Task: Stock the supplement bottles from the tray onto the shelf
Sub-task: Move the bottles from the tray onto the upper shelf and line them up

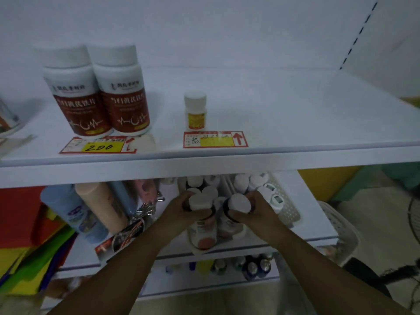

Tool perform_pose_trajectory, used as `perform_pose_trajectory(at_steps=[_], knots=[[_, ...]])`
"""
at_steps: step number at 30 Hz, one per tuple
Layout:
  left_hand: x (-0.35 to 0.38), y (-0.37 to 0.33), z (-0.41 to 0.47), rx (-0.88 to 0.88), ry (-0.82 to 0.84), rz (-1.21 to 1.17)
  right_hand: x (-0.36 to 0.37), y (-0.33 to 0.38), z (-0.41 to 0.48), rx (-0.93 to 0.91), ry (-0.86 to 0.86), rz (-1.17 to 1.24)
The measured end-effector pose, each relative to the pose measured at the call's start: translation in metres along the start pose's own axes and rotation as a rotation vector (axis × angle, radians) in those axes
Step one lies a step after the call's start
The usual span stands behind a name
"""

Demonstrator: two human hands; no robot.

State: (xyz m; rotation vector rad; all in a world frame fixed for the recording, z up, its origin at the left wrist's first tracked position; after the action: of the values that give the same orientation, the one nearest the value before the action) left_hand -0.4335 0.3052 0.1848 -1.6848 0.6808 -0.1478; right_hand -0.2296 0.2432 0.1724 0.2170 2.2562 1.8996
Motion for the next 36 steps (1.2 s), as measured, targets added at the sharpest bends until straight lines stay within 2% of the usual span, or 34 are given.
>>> perform_pose_trajectory(at_steps=[2,5,9,16,20,28,33,36], knots=[[0.007,-0.012,-0.024,-0.009,0.025,-0.110,0.003,0.019,-0.019,-0.027,-0.007,0.090],[0.016,-0.027,-0.059,-0.021,-0.022,-0.256,0.014,0.041,-0.051,-0.031,0.083,0.203],[0.014,-0.053,-0.108,-0.001,-0.105,-0.312,0.029,0.078,-0.087,-0.049,0.216,0.326],[-0.044,-0.129,-0.208,0.052,-0.356,-0.064,0.081,0.168,-0.125,-0.203,0.429,0.164],[-0.084,-0.164,-0.262,0.075,-0.428,-0.036,0.123,0.224,-0.146,-0.265,0.552,0.159],[-0.169,-0.200,-0.338,0.187,-0.524,0.154,0.211,0.292,-0.182,-0.377,0.618,0.185],[-0.243,-0.191,-0.377,0.262,-0.635,0.244,0.286,0.319,-0.202,-0.473,0.632,0.119],[-0.283,-0.178,-0.389,0.291,-0.639,0.295,0.327,0.331,-0.206,-0.528,0.599,0.060]])
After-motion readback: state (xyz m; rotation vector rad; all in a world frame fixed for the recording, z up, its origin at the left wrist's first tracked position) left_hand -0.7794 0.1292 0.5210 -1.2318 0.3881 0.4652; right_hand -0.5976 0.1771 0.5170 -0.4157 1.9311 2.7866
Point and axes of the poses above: each hand's wrist, its own z-axis towards the middle knuckle, its own x-axis out of the palm, y = z × x, the point moved 3 cm from there along z, towards the middle knuckle, and after that the axes turned 11 degrees about z, right-handed, at the moved point
